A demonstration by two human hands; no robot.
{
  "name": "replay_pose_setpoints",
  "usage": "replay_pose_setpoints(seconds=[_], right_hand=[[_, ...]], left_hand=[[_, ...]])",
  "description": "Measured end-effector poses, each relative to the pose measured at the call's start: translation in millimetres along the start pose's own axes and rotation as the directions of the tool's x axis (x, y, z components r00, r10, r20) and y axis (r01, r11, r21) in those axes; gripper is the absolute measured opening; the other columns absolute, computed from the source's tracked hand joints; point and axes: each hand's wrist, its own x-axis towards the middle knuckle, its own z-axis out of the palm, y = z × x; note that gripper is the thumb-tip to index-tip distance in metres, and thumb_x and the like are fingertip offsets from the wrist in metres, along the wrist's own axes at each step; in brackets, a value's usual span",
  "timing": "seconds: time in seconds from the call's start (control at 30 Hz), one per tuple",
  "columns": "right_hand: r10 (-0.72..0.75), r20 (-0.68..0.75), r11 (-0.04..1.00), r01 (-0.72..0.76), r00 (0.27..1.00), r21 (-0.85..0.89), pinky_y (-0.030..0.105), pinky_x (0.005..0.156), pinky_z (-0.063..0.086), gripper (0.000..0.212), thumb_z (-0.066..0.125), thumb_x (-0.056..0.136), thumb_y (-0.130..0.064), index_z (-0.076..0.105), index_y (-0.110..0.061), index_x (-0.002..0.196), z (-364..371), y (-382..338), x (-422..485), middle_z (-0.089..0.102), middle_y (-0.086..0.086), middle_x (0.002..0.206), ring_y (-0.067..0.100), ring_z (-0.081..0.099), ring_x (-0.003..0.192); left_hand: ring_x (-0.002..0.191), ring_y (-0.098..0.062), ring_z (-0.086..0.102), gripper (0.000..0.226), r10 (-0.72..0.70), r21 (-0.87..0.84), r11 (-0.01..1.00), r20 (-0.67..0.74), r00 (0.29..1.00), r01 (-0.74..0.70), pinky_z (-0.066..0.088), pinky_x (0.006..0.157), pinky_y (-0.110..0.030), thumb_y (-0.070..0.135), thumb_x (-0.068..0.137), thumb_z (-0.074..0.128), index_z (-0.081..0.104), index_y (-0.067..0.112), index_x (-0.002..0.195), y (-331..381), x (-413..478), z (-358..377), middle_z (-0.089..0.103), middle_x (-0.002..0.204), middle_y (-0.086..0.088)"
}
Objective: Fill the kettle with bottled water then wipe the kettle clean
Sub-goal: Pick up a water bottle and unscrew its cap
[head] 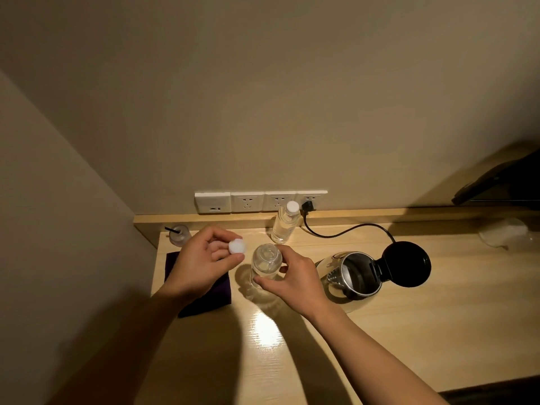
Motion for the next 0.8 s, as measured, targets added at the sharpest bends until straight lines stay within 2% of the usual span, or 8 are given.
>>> replay_pose_setpoints(seconds=[0.1, 0.23, 0.3, 0.4, 0.47, 0.53, 0.7, 0.8], right_hand=[[0.006, -0.004, 1.0, -0.006, 1.0, 0.009, 0.036, 0.087, 0.059, 0.07, 0.082, 0.069, -0.06, 0.06, -0.036, 0.13, -5.7, 1.9, 0.0, 0.073, -0.017, 0.112, 0.003, 0.067, 0.1], [-0.011, -0.03, 1.0, 0.011, 0.999, 0.002, 0.028, 0.086, 0.059, 0.067, 0.083, 0.069, -0.06, 0.06, -0.038, 0.129, -17.0, 0.9, 1.4, 0.073, -0.02, 0.11, -0.004, 0.065, 0.102], [-0.013, -0.048, 1.0, 0.014, 0.999, 0.021, 0.028, 0.086, 0.059, 0.067, 0.082, 0.068, -0.061, 0.06, -0.039, 0.128, -21.4, -3.8, 5.2, 0.073, -0.02, 0.11, -0.004, 0.065, 0.102], [-0.012, -0.025, 1.0, 0.013, 1.0, 0.024, 0.029, 0.087, 0.059, 0.069, 0.082, 0.069, -0.062, 0.061, -0.036, 0.129, -27.6, -5.1, 0.3, 0.073, -0.018, 0.112, -0.001, 0.066, 0.103], [0.042, -0.067, 0.999, -0.043, 0.997, -0.016, 0.025, 0.087, 0.058, 0.069, 0.081, 0.069, -0.063, 0.06, -0.036, 0.129, -8.2, 1.2, -8.3, 0.072, -0.019, 0.112, -0.002, 0.065, 0.103], [0.052, -0.087, 0.999, -0.053, 0.995, -0.005, 0.021, 0.086, 0.056, 0.07, 0.081, 0.069, -0.064, 0.06, -0.036, 0.13, -12.5, 1.2, -17.3, 0.072, -0.02, 0.113, -0.005, 0.064, 0.104], [0.06, -0.1, 0.998, -0.059, 0.993, 0.009, 0.021, 0.087, 0.056, 0.07, 0.081, 0.068, -0.064, 0.061, -0.036, 0.13, -14.4, -3.9, -12.1, 0.072, -0.021, 0.113, -0.005, 0.064, 0.104], [0.059, -0.086, 0.998, -0.059, 0.995, 0.005, 0.025, 0.088, 0.057, 0.071, 0.081, 0.069, -0.063, 0.06, -0.036, 0.131, -10.1, -4.2, -13.0, 0.072, -0.021, 0.113, -0.005, 0.064, 0.105]], left_hand=[[0.102, -0.016, 0.075, 0.034, -0.082, -0.017, 0.997, -0.1, 0.992, 0.081, 0.059, 0.082, -0.02, -0.003, 0.083, 0.079, 0.064, 0.016, 0.107, -39.5, 6.1, -6.7, 0.077, 0.106, 0.0], [0.108, -0.016, 0.07, 0.052, -0.138, 0.088, 0.984, -0.177, 0.974, 0.156, 0.057, 0.098, -0.032, -0.003, 0.087, 0.075, 0.059, 0.015, 0.132, -85.2, 19.4, -9.1, 0.069, 0.119, -0.005], [0.112, -0.022, 0.068, 0.05, -0.146, 0.139, 0.972, -0.26, 0.955, 0.187, 0.054, 0.101, -0.035, -0.002, 0.087, 0.075, 0.061, 0.008, 0.134, -103.9, 28.5, -13.1, 0.07, 0.121, -0.009], [0.109, -0.032, 0.066, 0.04, -0.005, 0.378, 0.911, -0.39, 0.921, 0.165, 0.051, 0.093, -0.037, 0.004, 0.085, 0.079, 0.071, 0.006, 0.124, -123.2, 30.1, -12.6, 0.073, 0.113, -0.013], [0.105, -0.041, 0.067, 0.04, 0.108, 0.549, 0.831, -0.312, 0.944, 0.086, 0.053, 0.089, -0.044, 0.0, 0.081, 0.083, 0.073, -0.001, 0.119, -166.0, 33.5, -13.8, 0.075, 0.108, -0.02], [0.101, -0.046, 0.069, 0.045, 0.144, 0.66, 0.749, -0.243, 0.959, 0.054, 0.057, 0.086, -0.052, -0.003, 0.077, 0.086, 0.072, -0.004, 0.12, -182.3, 26.2, -4.9, 0.075, 0.106, -0.025], [0.116, -0.05, 0.065, 0.066, 0.198, 0.705, 0.709, -0.239, 0.951, 0.03, 0.054, 0.09, -0.065, 0.001, 0.072, 0.089, 0.064, -0.004, 0.133, -174.6, 25.9, -11.0, 0.07, 0.124, -0.028], [0.122, -0.043, 0.064, 0.061, 0.338, 0.714, 0.699, -0.274, 0.901, -0.045, 0.052, 0.094, -0.065, 0.014, 0.078, 0.083, 0.063, -0.005, 0.132, -148.8, 21.1, -0.5, 0.068, 0.132, -0.023]])
